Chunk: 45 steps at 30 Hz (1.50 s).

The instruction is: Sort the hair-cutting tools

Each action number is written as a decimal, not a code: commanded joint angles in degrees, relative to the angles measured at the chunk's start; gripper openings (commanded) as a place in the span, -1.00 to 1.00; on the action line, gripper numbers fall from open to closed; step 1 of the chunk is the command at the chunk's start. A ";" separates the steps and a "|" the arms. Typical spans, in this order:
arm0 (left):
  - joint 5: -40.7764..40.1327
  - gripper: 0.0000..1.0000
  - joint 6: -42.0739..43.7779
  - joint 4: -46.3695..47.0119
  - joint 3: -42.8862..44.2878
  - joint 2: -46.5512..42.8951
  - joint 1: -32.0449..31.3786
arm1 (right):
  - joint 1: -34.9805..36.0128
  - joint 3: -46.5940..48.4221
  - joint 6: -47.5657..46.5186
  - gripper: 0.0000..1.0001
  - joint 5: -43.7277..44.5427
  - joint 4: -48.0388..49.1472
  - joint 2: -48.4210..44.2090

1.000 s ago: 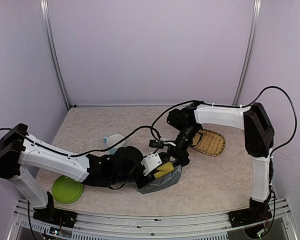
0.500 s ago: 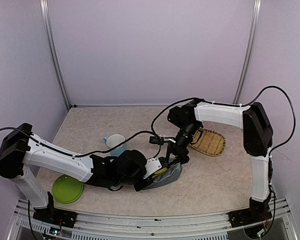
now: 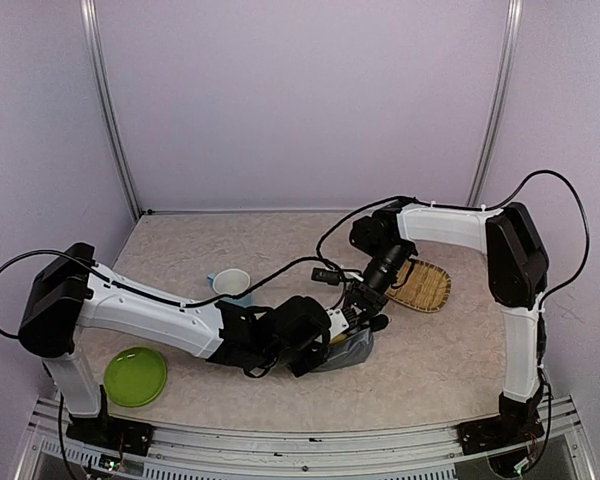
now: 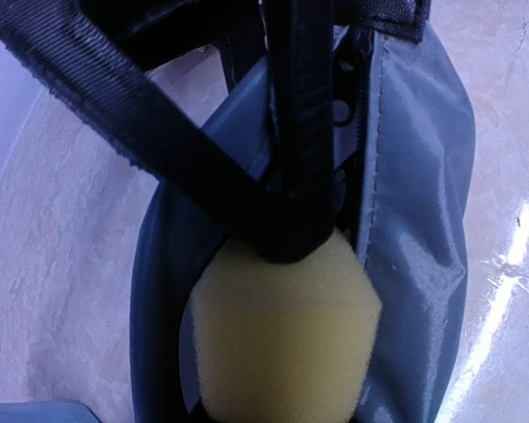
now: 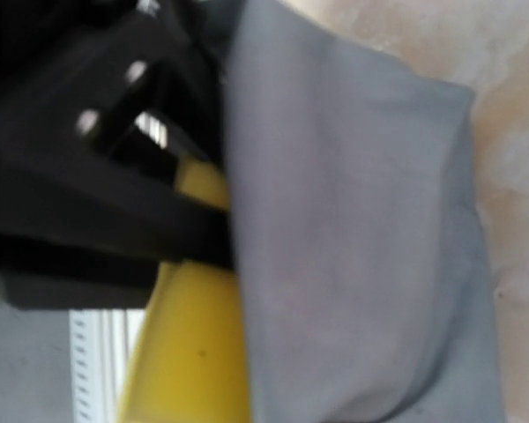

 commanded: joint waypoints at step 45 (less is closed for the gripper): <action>17.51 0.27 -60.41 -10.04 -12.43 -24.24 13.58 | 0.23 16.84 -3.09 0.72 4.49 1.94 7.29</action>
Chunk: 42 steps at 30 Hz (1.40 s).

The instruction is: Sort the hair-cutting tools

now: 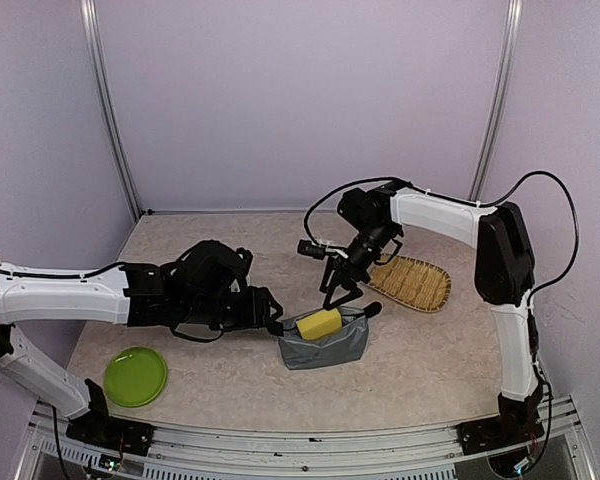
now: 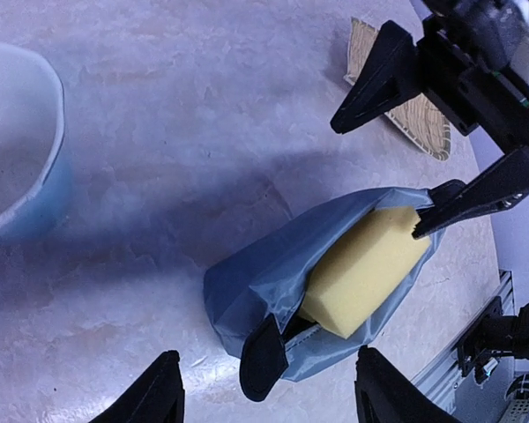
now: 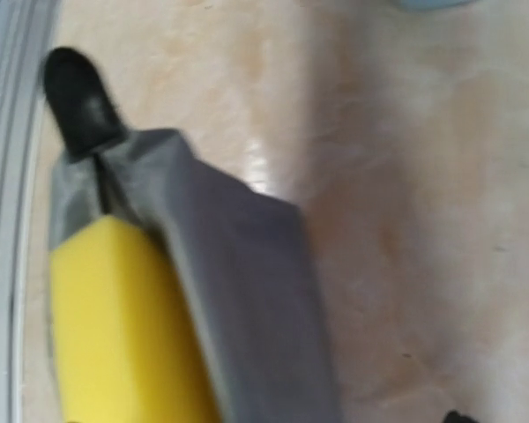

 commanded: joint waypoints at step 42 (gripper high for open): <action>7.54 -1.00 -2.14 19.62 -12.30 -4.13 0.59 | 6.08 -8.54 16.23 -0.70 16.87 7.78 3.76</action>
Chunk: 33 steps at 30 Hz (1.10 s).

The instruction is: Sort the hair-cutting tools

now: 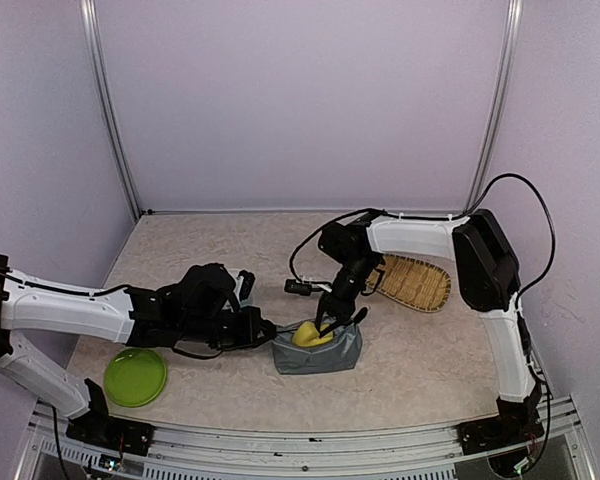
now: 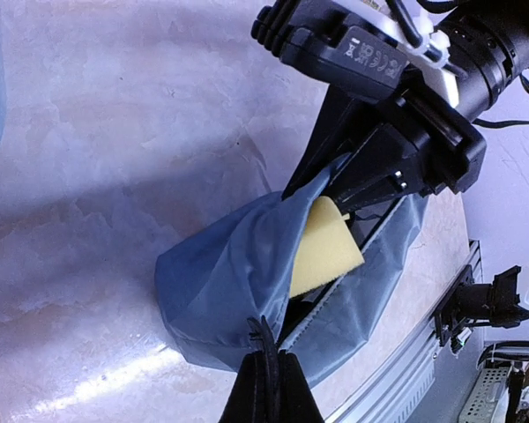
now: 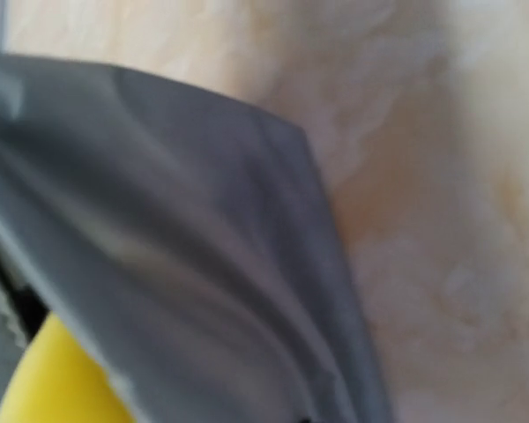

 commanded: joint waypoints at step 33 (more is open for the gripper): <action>-3.44 -1.00 1.64 9.10 -6.61 -6.95 -0.98 | 0.25 -5.14 -6.24 1.00 9.17 1.47 -19.12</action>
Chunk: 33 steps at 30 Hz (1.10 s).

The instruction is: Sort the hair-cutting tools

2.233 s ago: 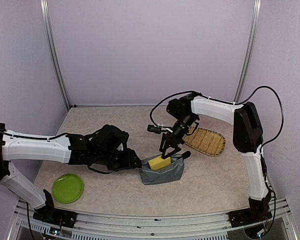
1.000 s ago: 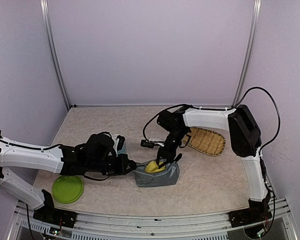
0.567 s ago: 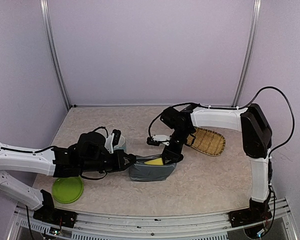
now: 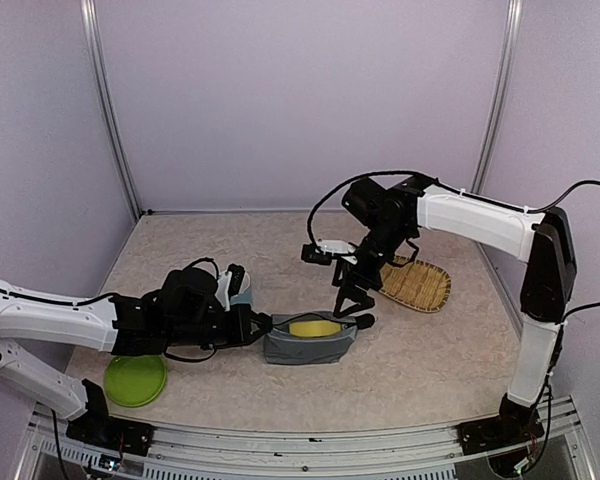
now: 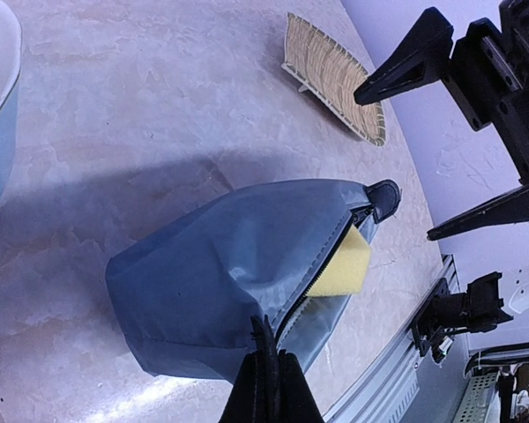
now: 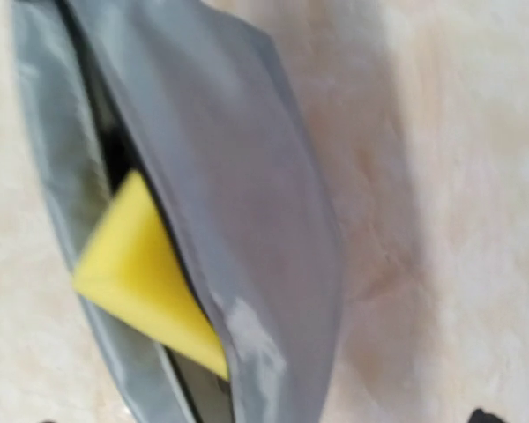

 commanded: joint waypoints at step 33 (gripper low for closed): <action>-1.06 -1.00 2.17 0.58 -1.61 0.22 0.23 | 2.05 4.49 5.89 1.00 -5.33 1.35 6.72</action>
